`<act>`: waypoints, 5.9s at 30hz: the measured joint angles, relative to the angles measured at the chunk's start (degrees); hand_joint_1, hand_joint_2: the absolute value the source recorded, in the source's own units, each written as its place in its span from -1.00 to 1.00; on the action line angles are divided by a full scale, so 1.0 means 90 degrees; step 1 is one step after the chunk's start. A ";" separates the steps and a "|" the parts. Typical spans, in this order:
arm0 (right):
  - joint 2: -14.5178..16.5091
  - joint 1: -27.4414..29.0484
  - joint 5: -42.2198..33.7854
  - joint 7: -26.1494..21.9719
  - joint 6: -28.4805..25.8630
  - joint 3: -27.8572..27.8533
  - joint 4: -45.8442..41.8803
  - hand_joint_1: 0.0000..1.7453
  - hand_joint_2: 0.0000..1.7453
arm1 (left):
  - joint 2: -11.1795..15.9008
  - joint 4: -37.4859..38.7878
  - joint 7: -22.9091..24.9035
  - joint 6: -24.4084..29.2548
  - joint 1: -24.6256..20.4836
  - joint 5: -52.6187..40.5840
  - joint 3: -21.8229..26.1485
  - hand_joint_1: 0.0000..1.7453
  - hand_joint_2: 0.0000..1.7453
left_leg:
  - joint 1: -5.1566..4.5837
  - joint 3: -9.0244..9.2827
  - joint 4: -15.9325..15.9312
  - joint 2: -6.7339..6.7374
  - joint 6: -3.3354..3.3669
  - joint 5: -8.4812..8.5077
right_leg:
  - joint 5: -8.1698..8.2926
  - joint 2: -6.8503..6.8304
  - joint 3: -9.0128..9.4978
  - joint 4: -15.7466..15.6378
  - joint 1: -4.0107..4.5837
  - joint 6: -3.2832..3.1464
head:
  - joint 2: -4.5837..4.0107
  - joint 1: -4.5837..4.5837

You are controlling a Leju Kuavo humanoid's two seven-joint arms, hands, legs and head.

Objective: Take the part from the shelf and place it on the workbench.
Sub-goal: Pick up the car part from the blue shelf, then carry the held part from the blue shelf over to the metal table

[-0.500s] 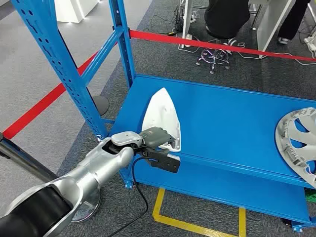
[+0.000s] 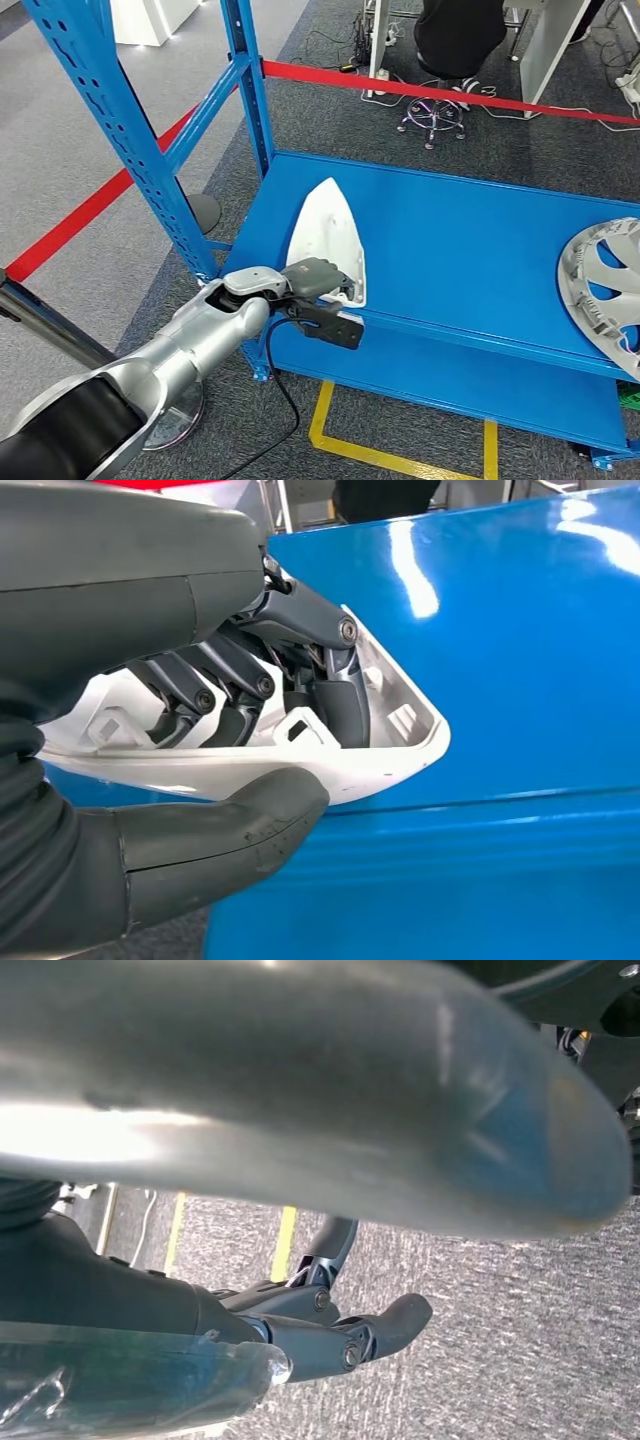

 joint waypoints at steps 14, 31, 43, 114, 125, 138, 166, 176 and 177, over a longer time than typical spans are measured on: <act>0.0001 0.0028 0.0000 -0.0126 -0.0076 -0.0170 0.0000 -1.00 -1.00 | -0.0092 -0.0894 -0.0109 0.0027 0.0620 0.1542 0.1073 1.00 1.00 | 0.0000 -0.0001 0.0000 -0.0001 0.0000 0.0000 | -0.0001 -0.0002 -0.0001 0.0000 0.0000 0.0001 | 0.0000 -0.0001; 0.0039 0.0054 0.0000 -0.0131 -0.0186 -0.0214 0.0000 -1.00 -1.00 | -0.0454 -0.1987 -0.0265 -0.0276 0.1258 0.2887 0.2128 1.00 1.00 | -0.0001 -0.0002 0.0000 -0.0002 0.0008 -0.0005 | -0.0004 -0.0004 -0.0001 -0.0001 0.0000 0.0005 | 0.0000 -0.0001; 0.0161 0.0048 0.0000 -0.0162 -0.0264 -0.0231 0.0000 -1.00 -1.00 | -0.0706 -0.3103 -0.0746 -0.0378 0.1861 0.4392 0.2436 1.00 1.00 | -0.0001 -0.0002 0.0000 -0.0002 0.0014 -0.0010 | -0.0005 -0.0004 -0.0001 -0.0002 0.0000 0.0007 | 0.0000 -0.0001; 0.0407 -0.0100 0.0000 -0.0038 -0.0087 -0.0486 -0.0002 -1.00 -1.00 | -0.0755 -0.4999 -0.1057 -0.0478 0.2757 0.5640 0.2785 1.00 1.00 | 0.0010 -0.0193 -0.0044 0.0048 0.0202 0.0199 | -0.0371 -0.0118 -0.0405 0.1400 -0.0010 0.0208 | 0.0000 -0.0070; 0.0394 -0.0137 0.0001 -0.0111 -0.0178 -0.0501 -0.0002 -1.00 -1.00 | -0.0754 -0.4965 -0.1027 -0.0491 0.2761 0.5716 0.2747 1.00 1.00 | 0.0024 -0.0841 0.1375 0.0052 -0.0147 -0.0761 | -0.0075 -0.0140 0.0134 -0.0028 -0.0005 -0.0185 | 0.0000 -0.0140; 0.0335 -0.0117 0.0033 -0.0339 -0.0858 -0.0298 0.0010 -1.00 -1.00 | -0.0751 -0.4909 -0.1019 -0.0358 0.2788 0.5659 0.2659 1.00 1.00 | 0.0014 0.0511 -0.0161 0.0065 0.0199 -0.0304 | 0.0172 -0.0150 -0.0676 0.0293 -0.0019 0.0152 | 0.0000 -0.0156; 0.0311 -0.0149 0.0000 -0.0328 -0.0242 -0.0155 0.0005 -1.00 -1.00 | -0.0766 -0.4323 -0.1021 -0.0431 0.2794 0.5839 0.2306 1.00 1.00 | -0.0047 0.0657 -0.0242 0.0078 0.0084 -0.0387 | 0.0726 -0.0170 -0.0568 -0.0165 -0.0018 0.0028 | 0.0000 -0.0235; 0.0320 -0.0143 0.0000 -0.0449 -0.0290 -0.0307 0.0002 -1.00 -1.00 | -0.0712 -0.4062 -0.1022 -0.0384 0.2832 0.5966 0.2362 1.00 1.00 | 0.0052 -0.0159 -0.0129 0.0105 0.0081 0.0253 | -0.0141 -0.0151 -0.0192 0.1020 -0.0089 0.0319 | 0.0000 -0.0178; 0.0328 -0.0157 0.0000 -0.0452 -0.0290 -0.0314 -0.0001 -1.00 -1.00 | -0.0708 -0.4053 -0.1023 -0.0384 0.2830 0.5967 0.2367 1.00 1.00 | 0.0053 -0.0253 -0.0050 0.0102 0.0040 0.0277 | -0.0194 -0.0129 0.0101 0.0608 -0.0102 0.0336 | 0.0000 -0.0166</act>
